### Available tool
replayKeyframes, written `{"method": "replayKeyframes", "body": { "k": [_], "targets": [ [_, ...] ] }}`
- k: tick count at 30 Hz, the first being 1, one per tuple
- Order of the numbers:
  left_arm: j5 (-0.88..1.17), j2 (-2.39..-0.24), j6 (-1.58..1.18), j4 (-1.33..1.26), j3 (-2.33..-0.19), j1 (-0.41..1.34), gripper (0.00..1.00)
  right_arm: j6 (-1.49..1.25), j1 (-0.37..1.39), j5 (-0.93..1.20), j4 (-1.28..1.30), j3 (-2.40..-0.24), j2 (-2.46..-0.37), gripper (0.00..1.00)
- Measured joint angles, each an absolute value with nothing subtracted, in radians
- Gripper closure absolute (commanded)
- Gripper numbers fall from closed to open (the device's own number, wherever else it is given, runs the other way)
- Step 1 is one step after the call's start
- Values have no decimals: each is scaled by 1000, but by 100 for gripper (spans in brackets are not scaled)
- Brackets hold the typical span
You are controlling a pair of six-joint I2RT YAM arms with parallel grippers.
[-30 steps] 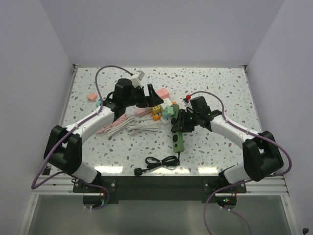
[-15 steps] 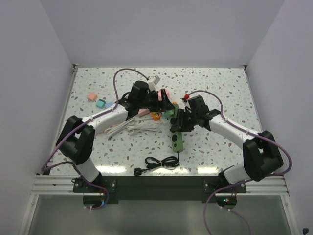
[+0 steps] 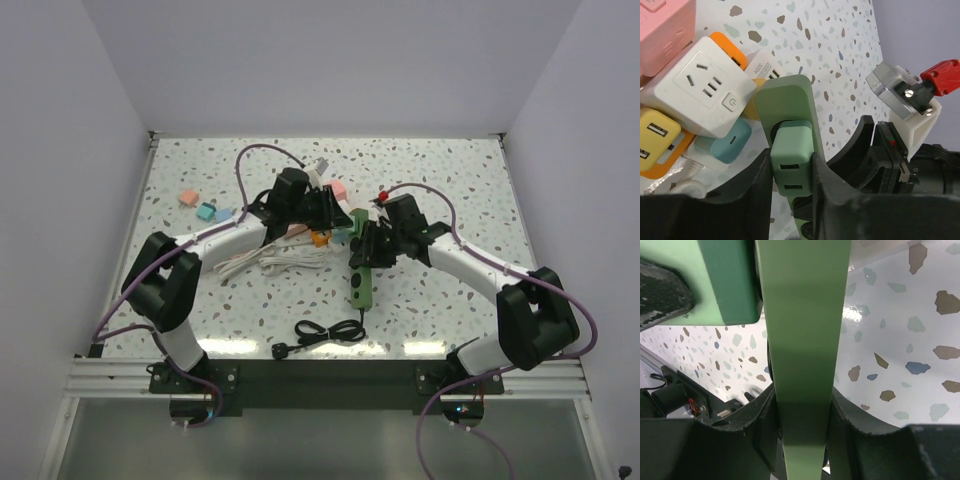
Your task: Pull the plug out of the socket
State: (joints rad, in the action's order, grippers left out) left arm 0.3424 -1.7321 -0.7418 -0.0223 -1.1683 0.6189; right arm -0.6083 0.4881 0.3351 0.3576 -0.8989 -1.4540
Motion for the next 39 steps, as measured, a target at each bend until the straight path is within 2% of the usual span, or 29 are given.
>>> {"method": "replayKeyframes", "body": {
  "k": [1,7,11,13,14,19,24,28,33,39],
  "targets": [
    [346,-1732,-757,-28,-1168,618,100,-609,488,331,357,-899,-1454,100],
    [364,-1724,-790,-43,-1161,611,100,-641,499,240,410,-921,-1454,100],
    [410,-1643,-792,-28,-1107,562,100,-643,490,267,431,-938,-1453,100],
    [461,-1580,-783,-2,-1075,508,100,-628,488,306,406,-948,-1450,100],
    [469,-1534,-758,41,-1064,463,100,-646,469,248,435,-953,-1448,100],
    [476,-1332,-675,145,-1045,161,100,-672,204,12,625,-924,-1458,100],
    [487,-1271,-593,226,-1055,44,100,-661,196,-55,708,-938,-1450,100],
    [396,-1345,-472,340,-1111,-70,100,-620,185,-118,785,-1026,-1462,100],
    [192,-1471,-354,420,-1145,-198,100,-567,84,-229,825,-1204,-1551,100],
    [-3,-1563,-273,461,-1148,-236,100,-485,-19,-326,889,-1518,-1856,100]
  ]
}}
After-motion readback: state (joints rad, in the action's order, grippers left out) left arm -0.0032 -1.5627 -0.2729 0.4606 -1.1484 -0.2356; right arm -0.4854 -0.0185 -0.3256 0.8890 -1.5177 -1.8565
